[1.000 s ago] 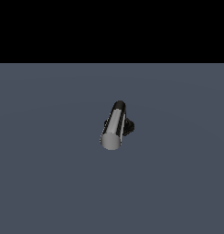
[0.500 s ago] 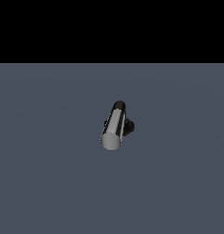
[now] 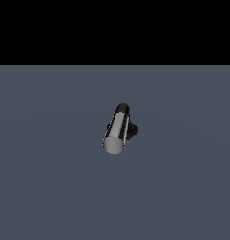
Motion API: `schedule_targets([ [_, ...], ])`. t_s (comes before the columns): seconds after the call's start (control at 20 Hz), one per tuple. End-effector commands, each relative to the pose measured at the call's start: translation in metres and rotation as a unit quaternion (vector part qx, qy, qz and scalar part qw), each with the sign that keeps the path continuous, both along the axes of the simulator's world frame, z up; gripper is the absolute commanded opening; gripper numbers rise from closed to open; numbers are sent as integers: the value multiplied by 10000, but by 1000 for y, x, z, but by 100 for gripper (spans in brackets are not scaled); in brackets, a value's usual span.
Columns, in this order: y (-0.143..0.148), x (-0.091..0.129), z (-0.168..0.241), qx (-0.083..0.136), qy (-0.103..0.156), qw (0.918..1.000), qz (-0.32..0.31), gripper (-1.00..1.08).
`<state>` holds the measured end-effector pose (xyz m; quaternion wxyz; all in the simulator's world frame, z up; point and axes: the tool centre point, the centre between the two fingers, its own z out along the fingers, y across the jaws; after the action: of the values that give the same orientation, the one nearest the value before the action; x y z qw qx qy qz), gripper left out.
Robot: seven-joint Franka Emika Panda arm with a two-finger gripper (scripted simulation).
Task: Turn on the faucet by rotating a designated handle.
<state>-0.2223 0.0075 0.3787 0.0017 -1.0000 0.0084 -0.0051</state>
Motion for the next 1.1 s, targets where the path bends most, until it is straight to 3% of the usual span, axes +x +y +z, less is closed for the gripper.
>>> schedule_targets([
  [0.0, 4, 5, -21, -1, 3, 10000, -22, -100],
  [1.05, 31, 53, -182, -2, 34, 9998, -172, -100],
])
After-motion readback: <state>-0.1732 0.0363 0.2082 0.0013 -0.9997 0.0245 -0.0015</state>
